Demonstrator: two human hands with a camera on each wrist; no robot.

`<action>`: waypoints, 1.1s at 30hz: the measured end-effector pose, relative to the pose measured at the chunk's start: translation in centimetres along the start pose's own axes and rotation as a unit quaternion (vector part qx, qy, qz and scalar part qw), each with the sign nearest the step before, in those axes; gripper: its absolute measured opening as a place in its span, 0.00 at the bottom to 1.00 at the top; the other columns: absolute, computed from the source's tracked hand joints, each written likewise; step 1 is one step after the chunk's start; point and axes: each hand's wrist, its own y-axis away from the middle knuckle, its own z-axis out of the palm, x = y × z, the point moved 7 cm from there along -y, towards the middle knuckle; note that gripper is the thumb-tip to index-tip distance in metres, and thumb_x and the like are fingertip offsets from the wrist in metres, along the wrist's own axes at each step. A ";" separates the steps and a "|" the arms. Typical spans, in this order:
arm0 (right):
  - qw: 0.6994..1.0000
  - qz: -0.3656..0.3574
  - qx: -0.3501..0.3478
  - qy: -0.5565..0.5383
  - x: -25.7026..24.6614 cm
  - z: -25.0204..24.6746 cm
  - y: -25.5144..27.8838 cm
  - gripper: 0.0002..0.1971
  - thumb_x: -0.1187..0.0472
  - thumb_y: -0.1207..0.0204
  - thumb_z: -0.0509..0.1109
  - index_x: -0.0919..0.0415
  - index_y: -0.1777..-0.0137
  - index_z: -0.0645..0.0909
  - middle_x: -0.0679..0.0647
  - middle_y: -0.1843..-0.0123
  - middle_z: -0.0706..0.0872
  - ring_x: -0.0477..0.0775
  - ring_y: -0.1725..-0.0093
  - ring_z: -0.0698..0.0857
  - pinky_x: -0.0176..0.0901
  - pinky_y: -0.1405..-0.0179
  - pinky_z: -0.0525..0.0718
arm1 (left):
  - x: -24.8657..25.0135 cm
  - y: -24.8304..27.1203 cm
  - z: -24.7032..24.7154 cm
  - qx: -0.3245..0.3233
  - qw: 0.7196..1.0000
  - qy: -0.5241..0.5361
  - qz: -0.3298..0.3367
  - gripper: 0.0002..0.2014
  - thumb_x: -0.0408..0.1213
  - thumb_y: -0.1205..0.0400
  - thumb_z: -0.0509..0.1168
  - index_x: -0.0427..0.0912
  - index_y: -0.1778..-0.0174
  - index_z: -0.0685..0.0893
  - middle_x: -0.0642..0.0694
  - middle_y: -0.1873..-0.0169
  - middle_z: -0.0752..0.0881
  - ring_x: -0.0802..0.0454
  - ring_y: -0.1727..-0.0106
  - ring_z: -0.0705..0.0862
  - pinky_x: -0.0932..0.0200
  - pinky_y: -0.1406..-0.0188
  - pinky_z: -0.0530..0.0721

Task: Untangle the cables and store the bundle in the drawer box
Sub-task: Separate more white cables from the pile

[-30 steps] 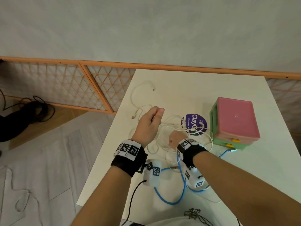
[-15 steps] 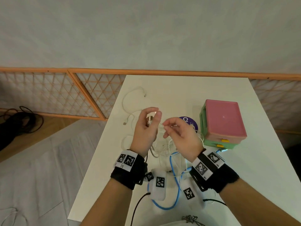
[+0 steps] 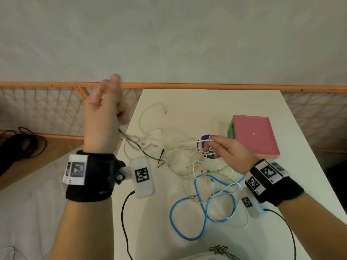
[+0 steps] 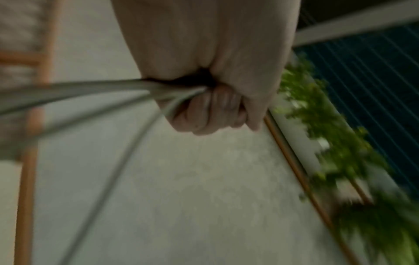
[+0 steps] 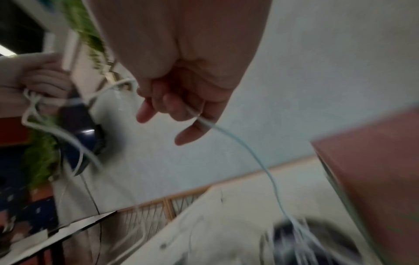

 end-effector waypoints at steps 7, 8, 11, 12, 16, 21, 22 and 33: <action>0.977 -0.128 -0.023 0.169 -7.6 -0.9 -3.3 0.12 0.55 0.17 0.59 0.59 0.48 0.82 0.50 0.56 0.85 0.49 0.57 0.81 0.47 0.53 0.78 | -4.3 4.3 8.3 -0.321 0.856 -0.403 -0.040 0.10 0.51 0.23 0.71 0.48 0.59 0.88 0.60 0.79 0.79 0.66 0.77 0.74 0.74 0.76 0.68; 0.976 -0.126 -0.029 0.173 -7.7 -0.9 -3.5 0.12 0.56 0.17 0.59 0.59 0.47 0.82 0.50 0.55 0.85 0.49 0.56 0.81 0.44 0.53 0.77 | -4.6 4.4 8.3 -0.322 0.854 -0.407 -0.041 0.12 0.49 0.21 0.70 0.45 0.63 0.88 0.59 0.85 0.76 0.63 0.82 0.71 0.73 0.80 0.66; 0.983 -0.085 -0.042 0.157 -5.9 -1.8 -3.2 0.12 0.57 0.16 0.57 0.58 0.49 0.83 0.48 0.57 0.84 0.46 0.59 0.78 0.36 0.55 0.74 | -3.6 3.3 6.2 -0.225 0.899 -0.375 -0.033 0.13 0.45 0.18 0.68 0.43 0.65 0.86 0.59 0.90 0.73 0.59 0.89 0.66 0.74 0.87 0.59; 0.986 -0.064 -0.048 0.146 -4.8 -2.1 -2.9 0.12 0.58 0.16 0.56 0.58 0.51 0.82 0.49 0.59 0.83 0.45 0.61 0.78 0.33 0.56 0.74 | -3.0 2.6 4.7 -0.167 0.917 -0.363 -0.018 0.12 0.45 0.18 0.67 0.44 0.65 0.85 0.57 0.90 0.73 0.59 0.89 0.64 0.74 0.87 0.58; 0.987 0.019 -0.086 0.132 -0.5 -2.6 -1.5 0.13 0.58 0.15 0.53 0.55 0.56 0.78 0.45 0.68 0.76 0.42 0.67 0.76 0.35 0.62 0.74 | -1.6 0.5 -1.1 0.030 0.919 -0.391 0.027 0.11 0.45 0.16 0.65 0.45 0.61 0.86 0.53 0.79 0.76 0.62 0.82 0.72 0.68 0.79 0.67; 0.989 0.001 -0.084 0.120 -1.7 -2.2 -2.1 0.14 0.56 0.15 0.53 0.52 0.58 0.77 0.44 0.68 0.78 0.41 0.68 0.75 0.34 0.64 0.71 | -2.7 1.4 2.8 -0.135 0.859 -0.490 0.057 0.33 0.50 0.18 0.66 0.63 0.19 0.58 0.45 0.74 0.80 0.57 0.73 0.79 0.68 0.71 0.77; 0.988 -0.015 -0.085 0.129 -2.7 -2.0 -2.6 0.13 0.56 0.15 0.53 0.52 0.58 0.77 0.49 0.66 0.79 0.45 0.67 0.76 0.36 0.64 0.72 | -3.3 2.2 4.9 -0.199 0.848 -0.487 0.066 0.33 0.53 0.18 0.65 0.66 0.20 0.57 0.46 0.77 0.79 0.61 0.76 0.77 0.73 0.73 0.74; 0.990 0.020 -0.076 0.119 -0.8 -3.4 -0.9 0.13 0.57 0.14 0.51 0.54 0.54 0.78 0.46 0.68 0.74 0.44 0.70 0.71 0.40 0.65 0.69 | -1.3 -1.1 1.8 0.023 0.856 -0.509 0.088 0.16 0.48 0.15 0.62 0.41 0.42 0.84 0.43 0.72 0.83 0.51 0.75 0.77 0.61 0.75 0.67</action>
